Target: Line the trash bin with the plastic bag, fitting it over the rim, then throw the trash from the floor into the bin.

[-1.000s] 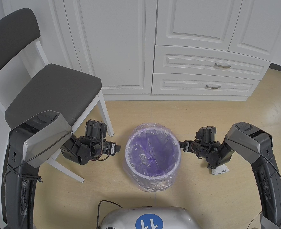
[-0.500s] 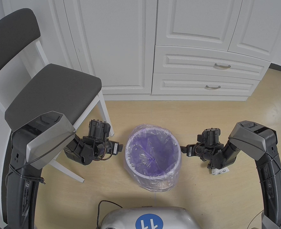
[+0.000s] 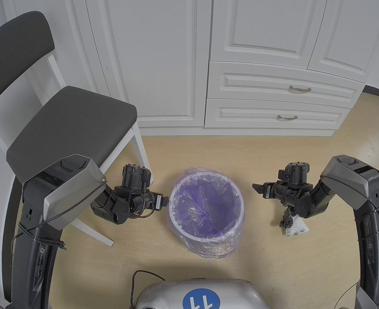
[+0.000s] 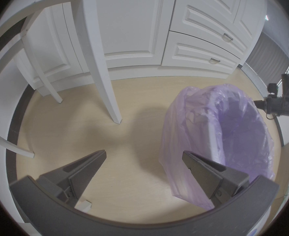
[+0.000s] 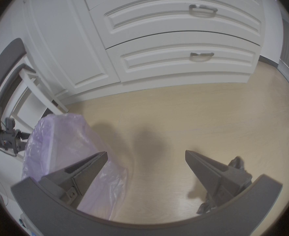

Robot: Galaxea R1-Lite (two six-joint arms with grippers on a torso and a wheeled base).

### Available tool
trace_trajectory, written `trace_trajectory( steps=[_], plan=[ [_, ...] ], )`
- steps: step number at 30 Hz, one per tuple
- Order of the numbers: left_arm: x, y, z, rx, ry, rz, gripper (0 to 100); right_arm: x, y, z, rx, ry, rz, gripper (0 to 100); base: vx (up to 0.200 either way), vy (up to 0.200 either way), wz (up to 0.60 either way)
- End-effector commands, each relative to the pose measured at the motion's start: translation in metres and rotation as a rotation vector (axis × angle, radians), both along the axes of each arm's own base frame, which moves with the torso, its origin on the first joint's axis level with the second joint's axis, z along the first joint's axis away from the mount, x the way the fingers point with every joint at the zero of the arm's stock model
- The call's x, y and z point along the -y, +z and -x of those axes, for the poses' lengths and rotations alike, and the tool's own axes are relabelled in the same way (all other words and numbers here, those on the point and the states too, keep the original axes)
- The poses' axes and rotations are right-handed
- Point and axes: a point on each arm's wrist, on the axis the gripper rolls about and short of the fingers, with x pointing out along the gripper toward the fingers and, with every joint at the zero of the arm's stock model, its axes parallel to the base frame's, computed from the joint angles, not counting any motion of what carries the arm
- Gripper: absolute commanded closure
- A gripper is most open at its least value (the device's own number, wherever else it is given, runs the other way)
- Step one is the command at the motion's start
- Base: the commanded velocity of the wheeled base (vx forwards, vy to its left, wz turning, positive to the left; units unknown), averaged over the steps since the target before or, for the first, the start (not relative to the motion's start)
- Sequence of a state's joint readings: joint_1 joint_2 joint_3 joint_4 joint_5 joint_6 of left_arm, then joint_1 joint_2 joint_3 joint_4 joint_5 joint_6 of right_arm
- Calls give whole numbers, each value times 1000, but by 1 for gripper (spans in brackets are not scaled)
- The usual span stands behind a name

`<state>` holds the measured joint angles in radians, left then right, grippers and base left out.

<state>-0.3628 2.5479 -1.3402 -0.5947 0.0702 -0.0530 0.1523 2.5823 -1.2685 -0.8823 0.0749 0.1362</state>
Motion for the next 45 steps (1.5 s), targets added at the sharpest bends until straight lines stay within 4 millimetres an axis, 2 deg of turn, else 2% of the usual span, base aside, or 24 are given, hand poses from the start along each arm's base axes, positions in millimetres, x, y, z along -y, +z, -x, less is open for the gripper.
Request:
trace_trajectory(
  steps=[1,10,19,24,27,31,34,40,45],
  plan=[
    [-1,0,8,-25,-56,34,0,12,18,-5,44,-27,-7,0,0,0,0],
    [-7,-9,18,-102,-182,107,0,15,14,-5,36,-29,3,0,0,0,0],
    [-12,-10,19,-108,-171,83,0,16,13,-3,33,-24,14,0,0,0,0],
    [-21,7,20,-60,-138,14,0,18,16,-3,35,-29,14,0,0,0,0],
    [-23,20,20,-16,-92,-38,0,21,23,2,-44,-16,81,0,0,0,0],
    [-23,25,21,22,-50,-127,0,21,41,10,-146,-7,97,0,0,0,0],
    [-20,25,22,39,-24,-178,0,21,45,12,-166,-6,99,0,0,0,0],
    [-14,36,22,127,-14,-151,0,23,46,13,-166,-8,109,0,0,0,0],
    [-9,50,32,169,-31,-136,0,32,43,11,-167,-19,122,0,0,0,0]
  ],
)
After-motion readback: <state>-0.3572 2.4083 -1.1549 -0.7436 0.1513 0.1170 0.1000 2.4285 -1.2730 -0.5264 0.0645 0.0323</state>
